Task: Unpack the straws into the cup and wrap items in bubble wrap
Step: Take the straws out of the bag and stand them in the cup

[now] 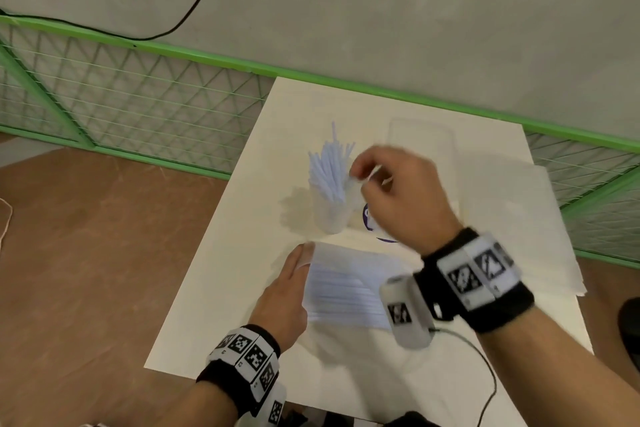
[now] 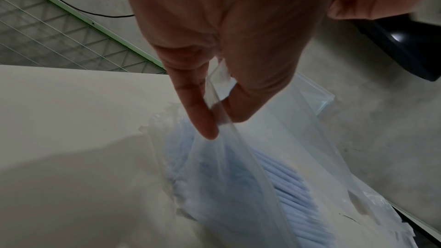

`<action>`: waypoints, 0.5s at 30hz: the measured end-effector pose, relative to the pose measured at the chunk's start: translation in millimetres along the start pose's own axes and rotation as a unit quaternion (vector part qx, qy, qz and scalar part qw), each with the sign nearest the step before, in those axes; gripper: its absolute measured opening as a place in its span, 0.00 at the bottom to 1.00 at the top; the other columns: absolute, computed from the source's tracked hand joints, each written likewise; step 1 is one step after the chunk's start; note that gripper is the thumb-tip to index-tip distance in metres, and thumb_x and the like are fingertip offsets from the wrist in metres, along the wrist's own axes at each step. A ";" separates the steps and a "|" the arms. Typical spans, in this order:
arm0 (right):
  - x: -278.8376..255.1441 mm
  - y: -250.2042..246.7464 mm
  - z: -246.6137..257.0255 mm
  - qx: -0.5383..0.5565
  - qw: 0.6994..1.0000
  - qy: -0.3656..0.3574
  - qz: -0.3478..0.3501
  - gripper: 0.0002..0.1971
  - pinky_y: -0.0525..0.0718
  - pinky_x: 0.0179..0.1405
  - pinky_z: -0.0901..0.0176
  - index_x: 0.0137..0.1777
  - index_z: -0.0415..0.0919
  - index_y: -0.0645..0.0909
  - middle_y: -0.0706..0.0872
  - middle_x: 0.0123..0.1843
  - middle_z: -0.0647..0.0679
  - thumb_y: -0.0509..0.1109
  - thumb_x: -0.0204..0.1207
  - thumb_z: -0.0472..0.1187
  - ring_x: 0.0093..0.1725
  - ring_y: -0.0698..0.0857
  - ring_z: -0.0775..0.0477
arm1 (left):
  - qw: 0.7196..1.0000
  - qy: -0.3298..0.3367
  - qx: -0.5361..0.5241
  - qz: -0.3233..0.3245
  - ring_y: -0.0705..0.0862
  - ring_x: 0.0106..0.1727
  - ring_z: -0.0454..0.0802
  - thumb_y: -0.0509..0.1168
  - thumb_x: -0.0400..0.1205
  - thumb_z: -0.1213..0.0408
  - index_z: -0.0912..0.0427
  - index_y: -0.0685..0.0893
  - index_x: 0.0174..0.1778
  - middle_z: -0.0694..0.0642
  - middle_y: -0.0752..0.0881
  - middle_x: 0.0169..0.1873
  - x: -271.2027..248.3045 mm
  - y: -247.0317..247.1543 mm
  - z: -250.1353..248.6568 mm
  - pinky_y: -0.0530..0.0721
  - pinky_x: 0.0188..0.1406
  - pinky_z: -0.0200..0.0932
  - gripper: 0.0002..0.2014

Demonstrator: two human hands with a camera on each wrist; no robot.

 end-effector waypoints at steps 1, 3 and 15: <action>-19.2 15.3 6.2 0.011 0.999 -0.013 0.045 0.12 0.78 0.42 0.67 0.41 0.47 0.85 0.87 0.39 0.56 0.62 0.65 0.33 0.35 0.81 0.57 | 1.000 0.001 -0.003 0.001 0.81 0.66 0.52 0.56 0.73 0.82 0.40 0.45 0.86 0.31 0.41 0.83 0.1 1.1 0.5 0.80 0.56 0.37 0.50; -62.8 60.4 2.3 -0.003 0.985 -0.006 0.174 0.13 0.79 0.45 0.64 0.41 0.46 0.85 0.88 0.39 0.55 0.61 0.66 0.33 0.38 0.82 0.56 | 1.000 0.009 -0.006 0.002 0.78 0.70 0.49 0.56 0.73 0.83 0.42 0.48 0.86 0.32 0.42 0.84 -0.1 2.7 -0.2 0.76 0.56 0.32 0.49; -193.4 182.9 -118.5 -0.288 0.886 0.066 0.358 0.25 0.78 0.58 0.45 0.73 0.38 0.67 0.72 0.70 0.41 0.60 0.76 0.27 0.65 0.75 0.36 | 0.999 0.037 0.003 -0.004 0.73 0.76 0.46 0.57 0.73 0.84 0.44 0.49 0.87 0.34 0.42 0.85 -8.8 8.2 -3.8 0.82 0.61 0.42 0.49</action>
Point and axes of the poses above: each hand's wrist, its own x-axis towards the middle knuckle, its own y-axis out of the palm, z = x × y, the point moved 9 cm from there along x, towards the middle knuckle
